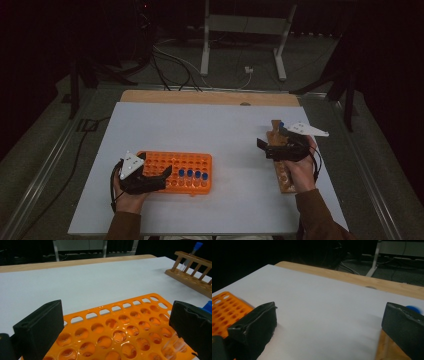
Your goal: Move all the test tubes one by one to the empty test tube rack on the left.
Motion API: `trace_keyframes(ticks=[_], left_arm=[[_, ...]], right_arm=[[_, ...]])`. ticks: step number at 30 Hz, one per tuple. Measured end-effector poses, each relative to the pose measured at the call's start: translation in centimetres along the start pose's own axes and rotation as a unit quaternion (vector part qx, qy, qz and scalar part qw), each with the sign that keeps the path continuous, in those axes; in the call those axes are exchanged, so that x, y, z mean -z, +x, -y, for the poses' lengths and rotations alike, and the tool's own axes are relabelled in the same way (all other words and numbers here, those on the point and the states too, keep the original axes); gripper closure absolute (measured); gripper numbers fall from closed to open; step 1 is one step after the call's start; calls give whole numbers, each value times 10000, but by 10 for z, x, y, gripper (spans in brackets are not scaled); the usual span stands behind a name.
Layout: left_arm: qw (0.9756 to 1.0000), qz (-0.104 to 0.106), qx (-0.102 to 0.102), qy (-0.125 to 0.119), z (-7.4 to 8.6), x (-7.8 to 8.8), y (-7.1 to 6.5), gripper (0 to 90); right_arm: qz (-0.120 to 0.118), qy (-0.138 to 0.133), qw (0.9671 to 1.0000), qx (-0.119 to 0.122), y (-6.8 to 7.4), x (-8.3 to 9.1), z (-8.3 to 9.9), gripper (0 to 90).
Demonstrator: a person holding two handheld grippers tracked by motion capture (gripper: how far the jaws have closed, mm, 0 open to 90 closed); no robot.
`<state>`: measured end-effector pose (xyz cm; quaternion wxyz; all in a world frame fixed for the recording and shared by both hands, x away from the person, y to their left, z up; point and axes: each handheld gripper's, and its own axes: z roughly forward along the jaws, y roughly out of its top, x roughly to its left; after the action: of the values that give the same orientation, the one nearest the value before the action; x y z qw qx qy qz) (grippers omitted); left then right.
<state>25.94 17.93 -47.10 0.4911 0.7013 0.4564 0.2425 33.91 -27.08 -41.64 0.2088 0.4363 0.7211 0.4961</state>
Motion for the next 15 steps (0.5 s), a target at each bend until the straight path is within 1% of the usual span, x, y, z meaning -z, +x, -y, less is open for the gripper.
trace_keyframes(ticks=[3, 5, 9, 11, 13, 15], left_arm=[[10000, -47, 43, -8, 1, -1, 1, 7], [10000, -55, 42, -7, 1, -2, 1, 7], [10000, -57, 48, 12, 2, -3, 1, 7], [10000, -60, 23, 26, 2, -3, 0, 7], [9999, -84, -32, 59, 2, -4, -1, 7], [9999, -87, -54, 69, 3, -5, -2, 7]], right_arm=[[113, -31, 9999, -88, -15, 4, -4, 2], [221, -43, 9997, -103, -25, 6, -5, 2], [440, 102, 9989, -146, -45, 8, -3, 2], [499, 179, 9985, -152, -53, 6, -2, 2], [524, 326, 9980, -142, -60, 2, -1, 2], [615, 412, 9972, -109, -65, -3, 0, 54]])
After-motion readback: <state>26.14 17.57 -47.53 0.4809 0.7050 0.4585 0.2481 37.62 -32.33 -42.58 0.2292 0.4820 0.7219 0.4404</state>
